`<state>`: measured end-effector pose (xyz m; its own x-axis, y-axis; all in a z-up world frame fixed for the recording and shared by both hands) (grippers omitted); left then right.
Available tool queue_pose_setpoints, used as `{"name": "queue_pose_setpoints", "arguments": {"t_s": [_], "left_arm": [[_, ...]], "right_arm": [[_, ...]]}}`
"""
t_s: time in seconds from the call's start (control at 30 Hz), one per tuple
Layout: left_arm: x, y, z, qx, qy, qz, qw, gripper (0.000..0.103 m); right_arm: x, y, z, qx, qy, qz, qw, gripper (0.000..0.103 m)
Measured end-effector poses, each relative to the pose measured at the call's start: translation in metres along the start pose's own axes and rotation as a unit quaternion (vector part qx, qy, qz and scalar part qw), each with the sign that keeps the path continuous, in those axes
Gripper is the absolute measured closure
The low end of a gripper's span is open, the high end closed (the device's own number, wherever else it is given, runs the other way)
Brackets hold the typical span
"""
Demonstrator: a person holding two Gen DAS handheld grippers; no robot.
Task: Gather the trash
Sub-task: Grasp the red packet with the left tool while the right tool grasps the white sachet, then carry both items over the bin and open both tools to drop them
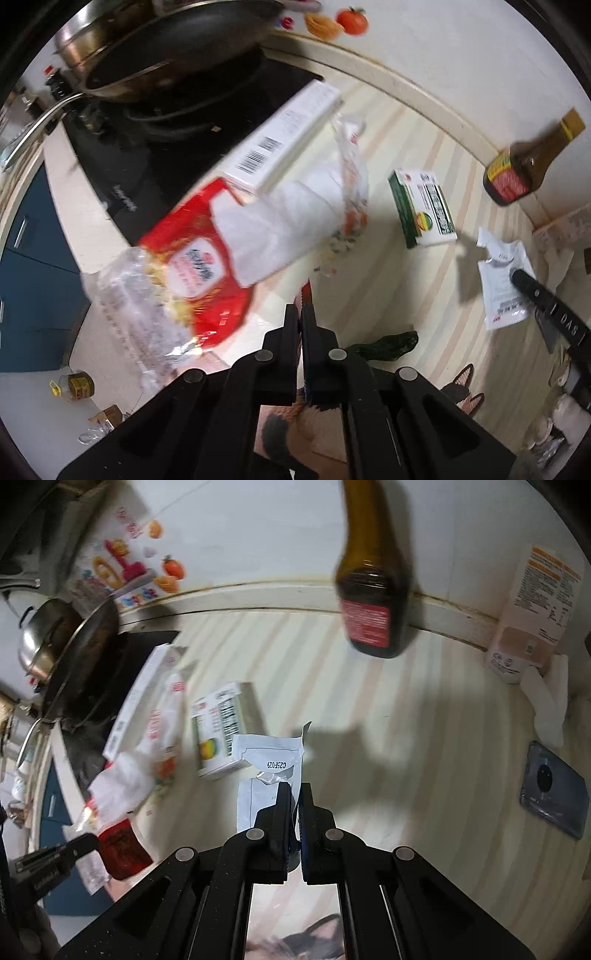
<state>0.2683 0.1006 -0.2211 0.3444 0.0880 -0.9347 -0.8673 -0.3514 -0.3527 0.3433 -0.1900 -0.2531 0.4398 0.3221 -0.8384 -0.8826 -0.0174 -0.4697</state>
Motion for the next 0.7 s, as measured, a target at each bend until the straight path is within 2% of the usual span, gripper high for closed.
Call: {"name": "queue_pose_setpoints", "arguments": {"t_s": [0.03, 0.37, 0.57, 0.7], "left_arm": [[-0.01, 0.022, -0.006, -0.006, 0.0, -0.005, 1.0, 0.103], [-0.046, 0.043, 0.05, -0.064, -0.012, -0.041, 0.997, 0.103], [-0.069, 0.073, 0.117, -0.115, -0.03, -0.061, 0.991, 0.103], [-0.077, 0.11, 0.182, -0.163, -0.036, -0.062, 0.984, 0.103]], "right_arm": [[-0.002, 0.001, 0.006, -0.006, -0.006, 0.0, 1.0, 0.099], [-0.017, 0.025, 0.1, -0.075, -0.072, 0.002, 0.995, 0.099], [-0.022, 0.061, 0.186, -0.146, -0.114, 0.012, 0.983, 0.099], [-0.025, 0.097, 0.246, -0.192, -0.133, 0.019, 0.972, 0.099]]}}
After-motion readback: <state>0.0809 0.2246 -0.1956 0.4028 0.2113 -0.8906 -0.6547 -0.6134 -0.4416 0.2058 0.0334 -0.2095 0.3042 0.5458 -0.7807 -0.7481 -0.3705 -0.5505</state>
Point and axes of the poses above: each gripper's, at about its wrist camera, not at the fingertips, and x roughly the way its jaws point, z to its left, y to its underside, the point moved 2 cm from there along x, roughly the way its jaws point, and after that the axes turned 5 degrees about -z, right-handed, at the moved point
